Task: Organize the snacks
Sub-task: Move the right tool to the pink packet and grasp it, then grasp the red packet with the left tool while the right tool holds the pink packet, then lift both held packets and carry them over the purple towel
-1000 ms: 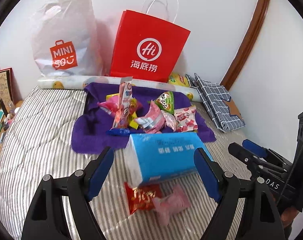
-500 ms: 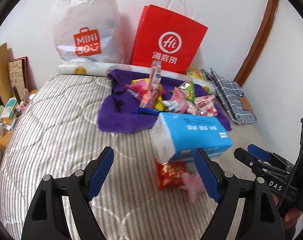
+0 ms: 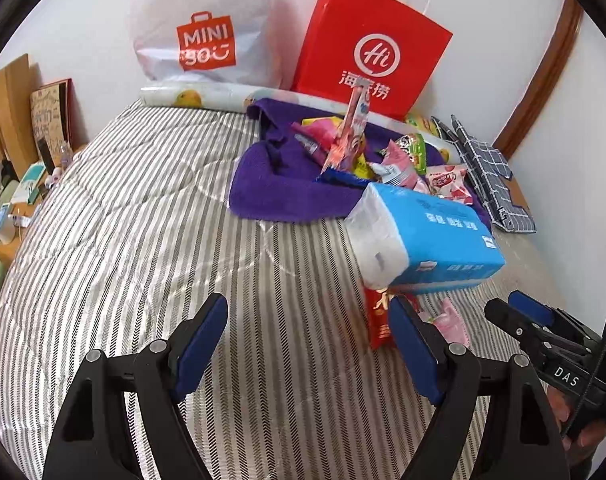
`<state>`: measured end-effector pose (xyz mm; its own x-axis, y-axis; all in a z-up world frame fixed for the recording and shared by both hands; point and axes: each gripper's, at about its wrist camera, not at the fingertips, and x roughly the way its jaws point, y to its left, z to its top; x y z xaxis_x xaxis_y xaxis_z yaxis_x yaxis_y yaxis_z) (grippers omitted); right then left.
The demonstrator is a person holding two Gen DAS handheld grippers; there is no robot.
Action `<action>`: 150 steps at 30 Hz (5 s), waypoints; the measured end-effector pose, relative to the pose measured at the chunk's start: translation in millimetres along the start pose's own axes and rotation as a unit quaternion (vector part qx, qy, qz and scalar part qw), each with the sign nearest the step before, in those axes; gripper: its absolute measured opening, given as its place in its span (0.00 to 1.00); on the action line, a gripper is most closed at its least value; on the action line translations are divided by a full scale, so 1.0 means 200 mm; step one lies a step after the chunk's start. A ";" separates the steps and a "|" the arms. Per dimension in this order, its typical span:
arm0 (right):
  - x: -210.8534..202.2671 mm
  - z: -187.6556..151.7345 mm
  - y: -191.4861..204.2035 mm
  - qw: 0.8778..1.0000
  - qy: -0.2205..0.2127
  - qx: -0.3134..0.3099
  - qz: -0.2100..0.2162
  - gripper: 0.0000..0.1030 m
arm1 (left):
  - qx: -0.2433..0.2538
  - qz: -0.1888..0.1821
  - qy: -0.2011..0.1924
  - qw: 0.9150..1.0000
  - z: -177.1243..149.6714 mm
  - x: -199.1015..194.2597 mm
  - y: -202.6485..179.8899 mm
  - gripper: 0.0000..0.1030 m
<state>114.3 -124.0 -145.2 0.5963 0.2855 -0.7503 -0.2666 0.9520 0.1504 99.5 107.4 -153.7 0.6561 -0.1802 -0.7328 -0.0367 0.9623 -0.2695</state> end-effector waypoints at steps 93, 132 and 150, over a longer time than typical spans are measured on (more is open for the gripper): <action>-0.10 -0.03 -0.20 0.999 -0.032 0.026 -0.002 0.35 | 0.075 -0.009 0.045 0.996 -0.04 0.31 -0.31 0.43; -0.40 0.11 -0.19 0.997 -0.080 0.008 0.020 0.35 | 0.046 -0.006 -0.019 0.999 0.00 -0.13 -0.32 0.40; -0.30 0.19 -0.17 0.997 -0.066 0.007 0.029 0.35 | 0.030 -0.030 -0.004 0.999 0.13 -0.08 -0.35 0.38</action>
<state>116.4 -169.0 -80.2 0.6750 0.3508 -0.6491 -0.2931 0.9349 0.2004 110.8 48.6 -106.5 0.6624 -0.2356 -0.7112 0.0480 0.9607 -0.2735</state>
